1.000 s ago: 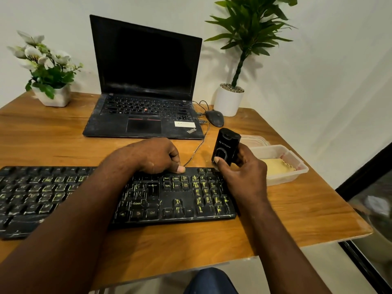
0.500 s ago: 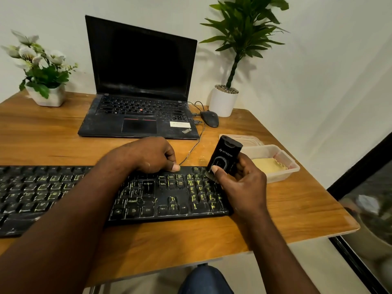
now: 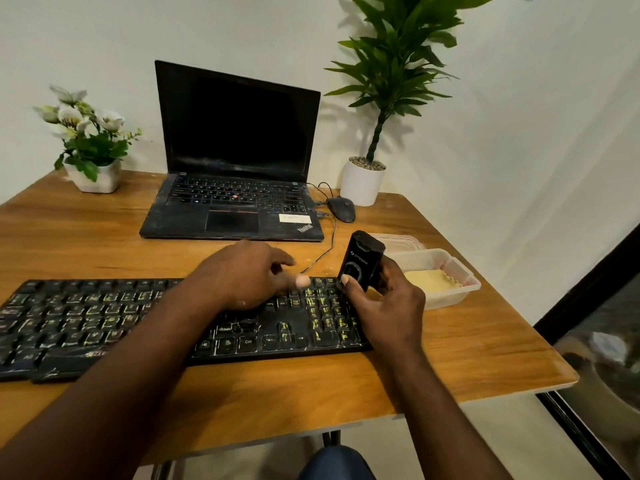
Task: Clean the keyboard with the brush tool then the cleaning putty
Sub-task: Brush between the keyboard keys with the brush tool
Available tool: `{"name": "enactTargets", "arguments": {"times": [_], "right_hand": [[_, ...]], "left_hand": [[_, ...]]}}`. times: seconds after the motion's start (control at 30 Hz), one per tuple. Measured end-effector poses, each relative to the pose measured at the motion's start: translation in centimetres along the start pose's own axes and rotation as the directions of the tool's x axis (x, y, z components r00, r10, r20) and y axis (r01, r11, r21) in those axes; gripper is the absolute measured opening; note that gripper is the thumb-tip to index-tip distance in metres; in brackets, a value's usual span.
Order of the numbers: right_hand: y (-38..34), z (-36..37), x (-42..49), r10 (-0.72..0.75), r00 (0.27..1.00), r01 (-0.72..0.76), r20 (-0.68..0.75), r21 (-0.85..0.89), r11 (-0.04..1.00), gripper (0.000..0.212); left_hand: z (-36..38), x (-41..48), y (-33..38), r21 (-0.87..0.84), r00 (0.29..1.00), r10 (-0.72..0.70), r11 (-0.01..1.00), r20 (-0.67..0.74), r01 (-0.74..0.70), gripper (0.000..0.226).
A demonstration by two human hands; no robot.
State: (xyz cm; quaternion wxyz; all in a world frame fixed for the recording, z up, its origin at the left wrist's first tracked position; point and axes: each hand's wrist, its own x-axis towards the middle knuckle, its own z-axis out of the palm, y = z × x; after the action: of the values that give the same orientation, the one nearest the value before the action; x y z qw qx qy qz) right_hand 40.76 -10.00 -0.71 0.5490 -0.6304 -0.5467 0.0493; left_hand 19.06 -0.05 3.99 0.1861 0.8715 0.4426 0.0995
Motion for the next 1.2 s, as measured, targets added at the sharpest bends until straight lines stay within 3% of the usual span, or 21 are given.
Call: {"name": "enactTargets", "arguments": {"times": [0.07,0.17,0.23,0.37,0.6,0.87,1.0,1.1,1.2], "right_hand": [[0.3,0.4,0.5,-0.022,1.000,0.023,0.008,-0.033,0.999,0.047],[0.3,0.1,0.2,0.004,1.000,-0.004,0.018,-0.021,1.000,0.046],[-0.1,-0.9,-0.6,0.030,0.999,-0.031,0.040,0.031,0.999,0.040],[-0.6,-2.7,-2.4,0.019,0.993,-0.034,0.113,0.133,0.991,0.043],[-0.4,-0.4,0.2,-0.030,0.998,0.034,0.058,-0.072,0.997,0.037],[0.3,-1.3,-0.9,0.050,0.997,-0.050,0.063,0.005,0.999,0.037],[-0.1,-0.7,-0.1,0.011,0.999,-0.009,0.034,-0.074,0.997,0.039],[-1.0,0.1,0.7,0.015,0.989,-0.002,0.145,-0.087,0.996,0.046],[-2.0,-0.1,2.1,0.057,0.930,-0.046,0.362,-0.041,0.998,0.055]], "left_hand": [[-0.4,-1.5,1.0,-0.018,0.991,0.054,0.998,0.125,-0.052,0.121],[-0.2,-2.8,2.4,0.224,0.951,0.066,0.965,0.303,-0.139,0.148],[0.7,-2.9,2.7,0.348,0.959,0.065,0.923,0.274,-0.163,0.150],[1.9,-2.8,2.2,0.350,0.978,0.075,0.926,0.195,-0.141,0.150],[1.8,-3.3,2.0,0.301,0.984,0.074,0.946,0.164,-0.122,0.152],[0.8,-4.3,-0.2,0.325,0.979,0.010,0.942,0.205,-0.078,0.153],[-0.7,-5.6,-2.2,0.326,0.970,-0.064,0.945,0.236,-0.017,0.153],[-0.5,-5.7,-2.3,0.330,0.979,-0.041,0.944,0.197,-0.026,0.153],[-0.3,-5.4,-2.4,0.305,0.980,-0.038,0.952,0.194,-0.023,0.154]]}}
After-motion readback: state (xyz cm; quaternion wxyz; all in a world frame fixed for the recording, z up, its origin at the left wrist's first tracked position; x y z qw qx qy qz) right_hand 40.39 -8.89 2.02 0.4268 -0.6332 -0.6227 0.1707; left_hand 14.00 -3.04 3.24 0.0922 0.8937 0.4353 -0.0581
